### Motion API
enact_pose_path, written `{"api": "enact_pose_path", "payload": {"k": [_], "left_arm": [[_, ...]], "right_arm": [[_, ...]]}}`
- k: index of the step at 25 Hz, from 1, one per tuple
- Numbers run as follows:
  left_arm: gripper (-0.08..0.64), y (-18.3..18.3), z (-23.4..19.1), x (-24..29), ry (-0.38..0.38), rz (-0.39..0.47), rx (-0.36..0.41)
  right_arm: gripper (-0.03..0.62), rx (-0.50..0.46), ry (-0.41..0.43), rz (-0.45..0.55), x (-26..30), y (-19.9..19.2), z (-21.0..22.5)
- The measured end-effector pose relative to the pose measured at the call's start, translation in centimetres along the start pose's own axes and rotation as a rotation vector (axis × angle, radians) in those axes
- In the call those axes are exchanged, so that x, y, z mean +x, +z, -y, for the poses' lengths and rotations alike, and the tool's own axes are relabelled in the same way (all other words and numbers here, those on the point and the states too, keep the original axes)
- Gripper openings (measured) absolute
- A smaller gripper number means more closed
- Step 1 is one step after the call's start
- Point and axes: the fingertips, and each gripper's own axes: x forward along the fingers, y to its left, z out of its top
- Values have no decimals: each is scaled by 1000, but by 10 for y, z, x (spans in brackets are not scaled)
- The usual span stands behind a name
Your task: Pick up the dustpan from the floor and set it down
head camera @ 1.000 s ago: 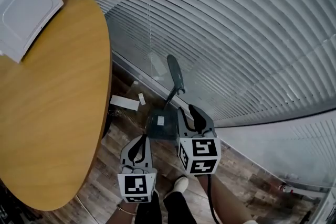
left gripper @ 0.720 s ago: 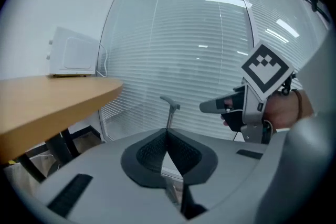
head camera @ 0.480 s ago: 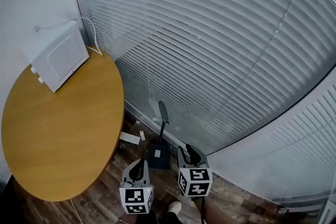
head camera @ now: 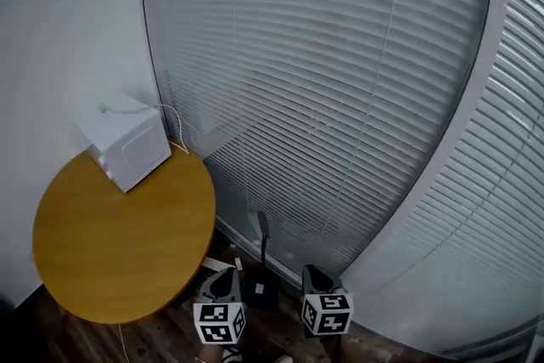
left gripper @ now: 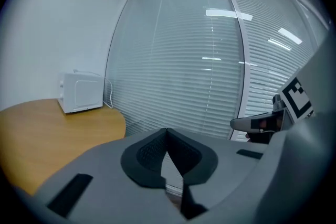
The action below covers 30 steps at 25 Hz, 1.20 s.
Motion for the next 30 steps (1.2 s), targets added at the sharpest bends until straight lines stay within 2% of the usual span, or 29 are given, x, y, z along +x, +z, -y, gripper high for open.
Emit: {"api": "enact_pose_path", "payload": {"k": [4, 12, 20, 30], "left_arm": [[15, 31, 15, -11, -30, 9, -3], [15, 64, -1, -23, -20, 46, 52], [15, 74, -8, -17, -63, 56, 67], [16, 75, -7, -11, -97, 55, 79]], "right_arm": [[34, -35, -2, 24, -28, 16, -1], [33, -51, 17, 18, -31, 27, -30], [32, -51, -61, 60, -28, 47, -31], [32, -29, -71, 74, -27, 50, -38]]}}
